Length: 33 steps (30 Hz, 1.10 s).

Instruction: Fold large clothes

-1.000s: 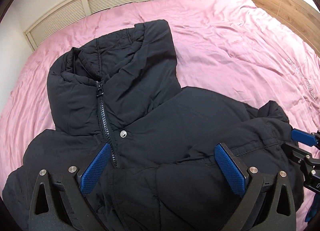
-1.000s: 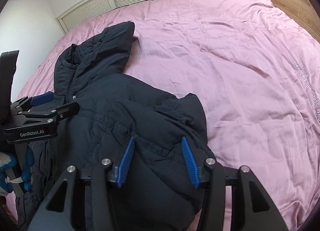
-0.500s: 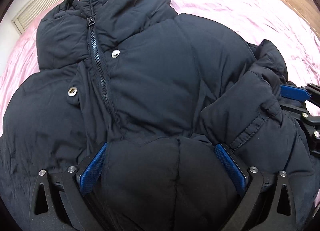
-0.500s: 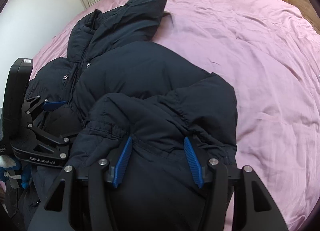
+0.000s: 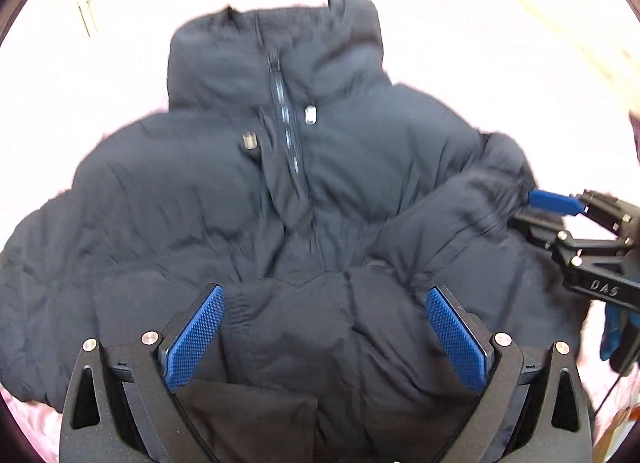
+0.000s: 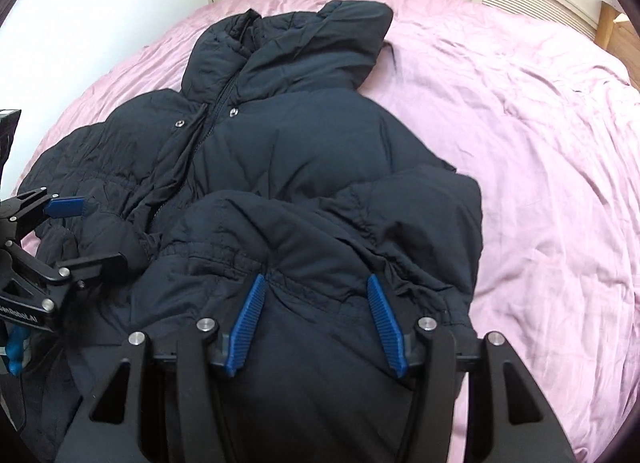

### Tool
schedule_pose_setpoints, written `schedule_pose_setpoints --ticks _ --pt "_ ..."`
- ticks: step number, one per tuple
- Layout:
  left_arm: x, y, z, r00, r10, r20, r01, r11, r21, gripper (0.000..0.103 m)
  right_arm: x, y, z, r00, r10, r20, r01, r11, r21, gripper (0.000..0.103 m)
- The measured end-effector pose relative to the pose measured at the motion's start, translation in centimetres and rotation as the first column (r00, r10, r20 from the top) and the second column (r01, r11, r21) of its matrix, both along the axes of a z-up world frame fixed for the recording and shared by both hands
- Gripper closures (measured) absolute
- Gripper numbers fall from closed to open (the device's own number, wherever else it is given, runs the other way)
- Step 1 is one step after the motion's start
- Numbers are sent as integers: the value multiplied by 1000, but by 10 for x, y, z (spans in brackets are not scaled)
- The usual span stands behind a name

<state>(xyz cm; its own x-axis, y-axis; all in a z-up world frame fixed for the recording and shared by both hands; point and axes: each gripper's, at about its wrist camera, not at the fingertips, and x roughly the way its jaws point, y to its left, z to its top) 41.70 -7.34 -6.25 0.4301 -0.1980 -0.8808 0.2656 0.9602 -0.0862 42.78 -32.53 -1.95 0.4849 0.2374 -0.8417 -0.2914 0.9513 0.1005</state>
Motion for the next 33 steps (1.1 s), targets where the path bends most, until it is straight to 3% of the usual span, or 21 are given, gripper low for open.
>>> schedule_pose_setpoints --ticks 3,6,10,13,17,23,27,29,33 --pt "3 -15 24 999 -33 27 34 999 -34 3 -8 -11 18 999 -26 35 25 1000 8 50" --pt "-11 -27 28 996 -82 21 83 994 -65 3 -19 -22 28 998 -52 41 50 998 27 49" --pt "-14 -55 -13 990 -122 -72 121 992 -28 3 -23 -25 12 999 -45 -10 45 999 -5 47" --pt "-12 -69 -50 987 -95 -127 96 995 6 3 -20 -26 -13 996 -70 -55 68 997 -23 47" --pt "-9 -73 -69 987 -34 -157 39 999 29 2 -15 -30 -36 990 -109 -92 107 994 -18 43" --pt "-23 -64 -64 983 31 -180 -29 999 16 2 -9 -22 -42 988 -107 -111 101 993 -56 41" --pt "-43 -35 -36 992 43 -120 -50 998 -50 2 -12 -19 -28 988 -118 -98 110 990 -88 41" --pt "-51 -27 -29 995 37 -92 -41 998 -38 2 -20 -17 -14 990 -126 -58 121 989 -82 41" --pt "-59 -22 -41 992 6 -124 -7 1000 -8 2 -39 -15 2 987 -158 -17 157 986 -48 41"
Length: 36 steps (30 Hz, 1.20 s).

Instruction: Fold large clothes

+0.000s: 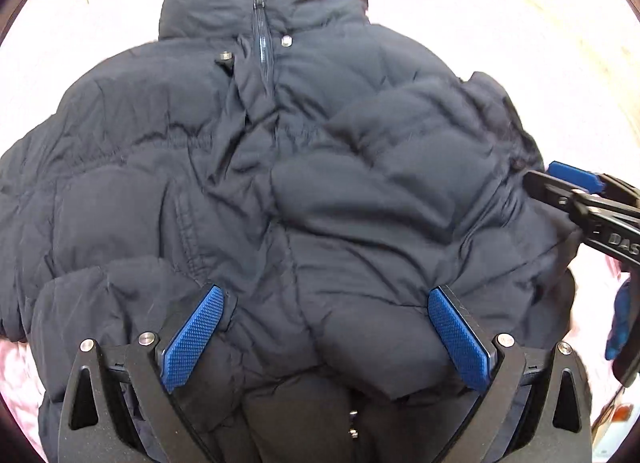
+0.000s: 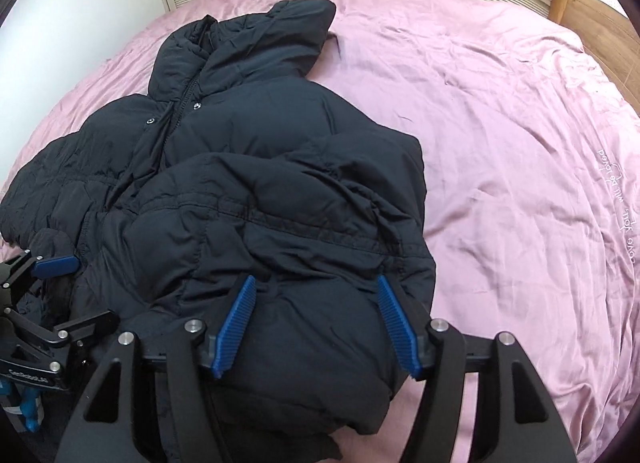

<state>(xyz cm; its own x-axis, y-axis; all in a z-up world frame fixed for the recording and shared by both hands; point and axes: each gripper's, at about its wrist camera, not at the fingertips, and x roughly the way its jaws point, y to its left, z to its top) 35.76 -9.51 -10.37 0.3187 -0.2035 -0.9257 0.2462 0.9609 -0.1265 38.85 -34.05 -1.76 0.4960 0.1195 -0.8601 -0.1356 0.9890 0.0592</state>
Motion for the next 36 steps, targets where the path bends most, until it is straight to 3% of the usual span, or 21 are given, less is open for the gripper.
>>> schedule_pose_setpoints --ticks 4,7,13,16,21,27,32,36 --pt "-4 -3 -10 1000 -12 -21 13 1000 18 2 -3 9 -30 997 -12 -77 10 1000 -24 41" --pt "-5 -2 -2 1000 -12 -6 12 1000 10 2 3 8 -40 993 -51 -109 50 999 -20 38" --pt "-26 23 39 997 18 80 -14 999 -53 2 -8 20 -10 994 -83 -68 79 995 -58 38" --pt "-41 60 48 995 80 55 -74 991 -114 2 -20 27 6 994 -98 -44 95 994 -53 38" --pt "-71 130 59 982 186 22 -181 973 -146 2 -38 49 29 992 -124 -25 124 992 -21 38" --pt "-107 230 56 939 343 -33 -344 923 -172 2 -46 90 44 992 -126 -25 126 992 12 38" --pt "-127 313 48 876 475 -85 -482 853 -203 2 -51 118 50 992 -118 -44 119 993 6 38" --pt "-138 376 42 809 578 -106 -585 776 -234 2 -51 143 55 993 -105 -48 105 994 -6 38"
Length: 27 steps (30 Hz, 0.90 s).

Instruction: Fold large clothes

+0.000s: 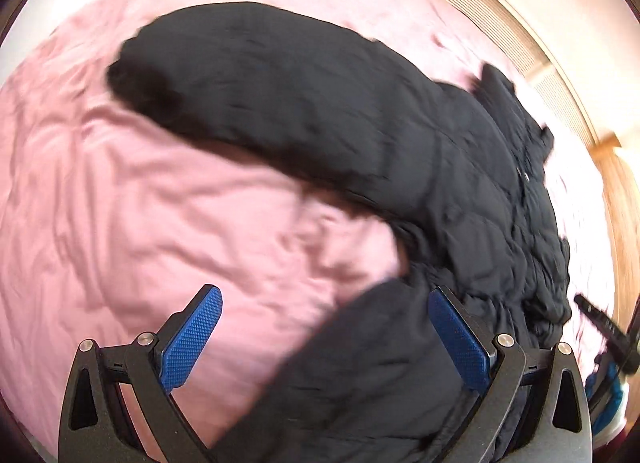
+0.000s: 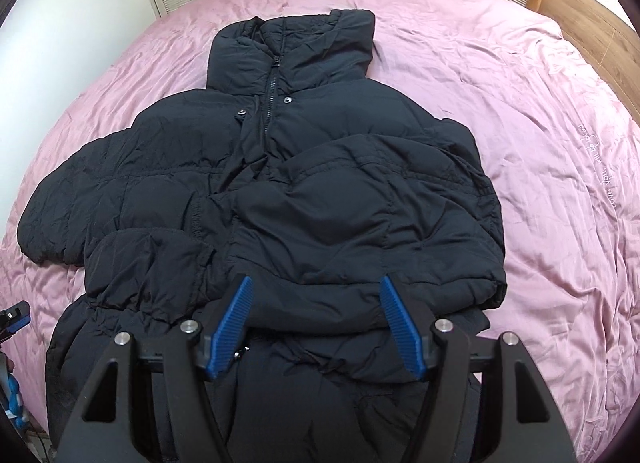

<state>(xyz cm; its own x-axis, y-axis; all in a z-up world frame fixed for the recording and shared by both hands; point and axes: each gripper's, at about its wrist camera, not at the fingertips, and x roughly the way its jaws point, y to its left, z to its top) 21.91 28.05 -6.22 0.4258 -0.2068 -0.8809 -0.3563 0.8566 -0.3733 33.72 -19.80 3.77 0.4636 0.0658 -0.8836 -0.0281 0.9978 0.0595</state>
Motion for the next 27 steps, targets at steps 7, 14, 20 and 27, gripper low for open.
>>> schedule_pose_setpoints --ticks 7,14,20,27 --pt "14 102 -16 977 213 32 -206 969 -138 2 1 32 0 1000 4 -14 -4 1000 -4 38" --pt "59 176 -35 927 374 36 -345 884 -315 2 -11 46 -8 998 1 -60 -2 1000 -22 38" --pt "78 202 -68 883 467 -38 -439 796 -417 4 -18 43 -18 993 -18 -117 14 999 -36 38" --pt "86 201 -80 866 498 -47 -460 755 -467 12 -23 39 -26 988 -23 -154 16 999 -48 38"
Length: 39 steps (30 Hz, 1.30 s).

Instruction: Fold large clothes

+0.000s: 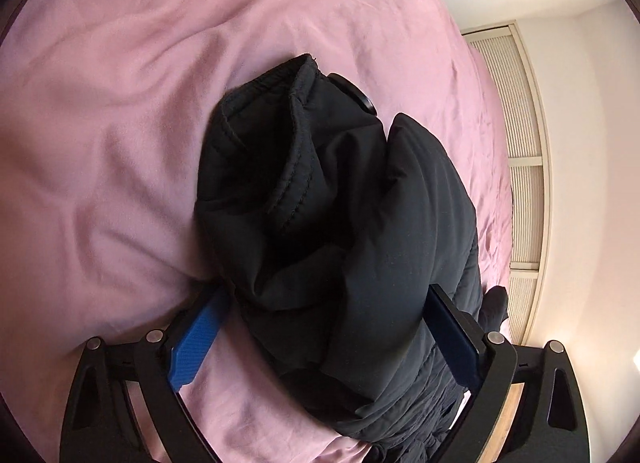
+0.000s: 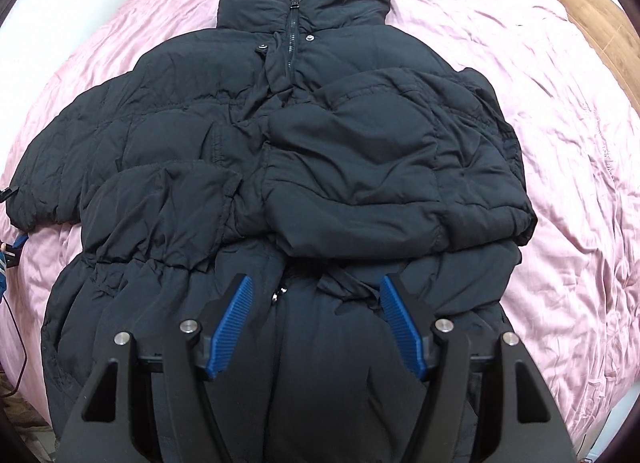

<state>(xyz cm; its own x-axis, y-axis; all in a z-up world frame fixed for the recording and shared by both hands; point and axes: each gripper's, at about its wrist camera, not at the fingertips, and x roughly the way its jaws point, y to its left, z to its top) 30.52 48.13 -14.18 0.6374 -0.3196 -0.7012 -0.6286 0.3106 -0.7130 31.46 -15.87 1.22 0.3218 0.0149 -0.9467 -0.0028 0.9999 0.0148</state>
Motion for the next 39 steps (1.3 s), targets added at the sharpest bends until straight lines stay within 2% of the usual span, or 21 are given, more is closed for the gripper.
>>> schedule_pose_setpoints --ticks 2,3,5,8,11,17,22,29,33,39 --pt "2 2 2 1000 -7 18 8 1000 -11 32 -1 -1 -1 1000 0 -4 0 1000 0 38" --pt "4 1 3 1000 -14 20 14 1000 -12 36 -1 -1 -1 1000 1 -4 -1 1000 0 38" --pt "10 -3 7 999 -30 28 30 999 -10 55 -2 -2 -2 1000 1 -4 -1 1000 1 38" --pt "13 -7 13 999 -36 35 37 999 -8 71 -3 -4 -1 1000 -4 -2 4 1000 7 38" --pt "16 -13 26 998 -58 36 56 998 38 80 -5 -7 0 1000 -6 3 6 1000 11 38" --pt "27 -33 63 983 -128 131 119 990 78 87 -8 -20 2 1000 -26 14 26 999 22 38" --pt "39 -70 98 952 -218 214 199 974 107 88 -14 -32 0 999 -39 16 38 999 35 38" --pt "51 -126 122 911 -292 291 281 956 79 90 -20 -55 0 998 -55 32 53 997 57 38" --pt "58 -168 133 876 -358 322 353 933 77 90 -25 -74 0 996 -77 35 74 995 60 38" --pt "68 -248 139 815 -481 324 473 874 107 90 -33 -106 -2 994 -102 37 99 993 71 38"
